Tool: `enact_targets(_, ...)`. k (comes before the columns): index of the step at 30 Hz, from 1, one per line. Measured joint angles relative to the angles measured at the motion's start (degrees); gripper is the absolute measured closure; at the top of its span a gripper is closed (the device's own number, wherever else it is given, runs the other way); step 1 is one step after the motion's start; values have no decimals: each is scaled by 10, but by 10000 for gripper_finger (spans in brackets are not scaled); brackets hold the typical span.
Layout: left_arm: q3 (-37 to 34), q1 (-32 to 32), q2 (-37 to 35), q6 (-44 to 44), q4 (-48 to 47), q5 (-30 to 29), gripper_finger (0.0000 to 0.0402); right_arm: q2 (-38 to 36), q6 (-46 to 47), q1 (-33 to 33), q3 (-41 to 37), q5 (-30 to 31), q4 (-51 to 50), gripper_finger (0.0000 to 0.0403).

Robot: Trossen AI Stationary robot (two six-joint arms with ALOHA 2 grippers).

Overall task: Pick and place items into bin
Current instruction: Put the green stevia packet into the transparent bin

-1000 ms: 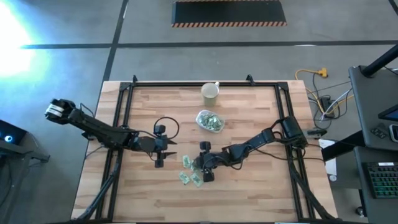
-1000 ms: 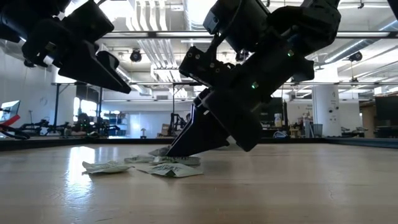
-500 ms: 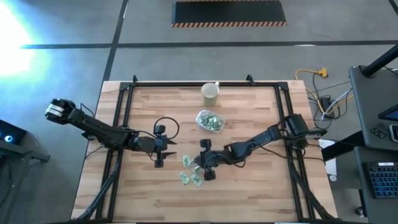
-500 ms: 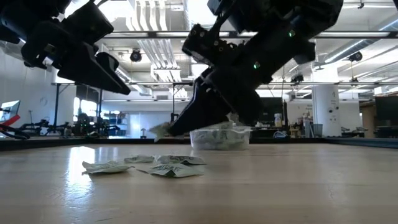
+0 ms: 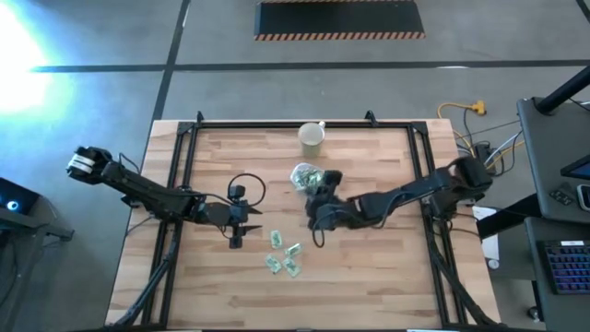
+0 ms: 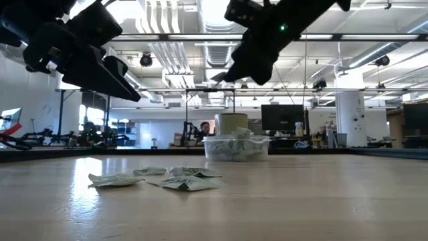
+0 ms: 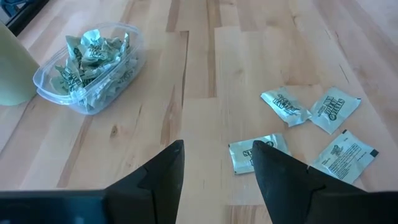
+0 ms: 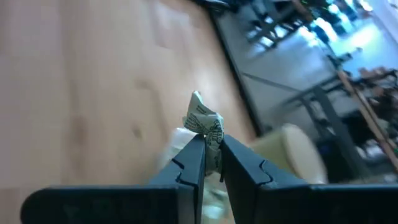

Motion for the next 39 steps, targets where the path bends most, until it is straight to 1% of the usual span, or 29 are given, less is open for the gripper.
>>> enact_targets(4, 0, 0, 1, 0, 0, 0, 228, -33, 9, -26, -5, 13, -49, 360)
enact_targets(7, 0, 0, 1, 0, 1, 0, 228, -42, 32, -54, -9, 14, -84, 360)
enact_targets(10, 0, 0, 1, 1, 2, 0, 228, -42, 44, -83, -15, 2, -90, 360)
enact_targets(12, 0, 0, 1, 1, 3, 0, 228, -39, 44, -103, -19, -27, -88, 360)
enact_targets(15, 0, 0, 2, 3, 4, 0, 228, -28, 46, -133, -27, -85, -79, 360)
enact_targets(17, -1, 0, 2, 7, 7, 0, 228, -20, 46, -151, -33, -120, -57, 360)
enact_targets(22, -2, 0, 2, 12, 13, 0, 228, 2, 42, -182, -42, -170, -21, 360)
enact_targets(27, -2, 0, 2, 12, 12, 0, 228, 16, 44, -196, -42, -203, -9, 360)
enact_targets(36, -2, 0, 2, 12, 12, 0, 228, 35, 58, -196, -44, -205, -11, 360)
enact_targets(39, -2, 0, 2, 12, 12, 0, 228, 37, 57, -196, -44, -205, -11, 352)
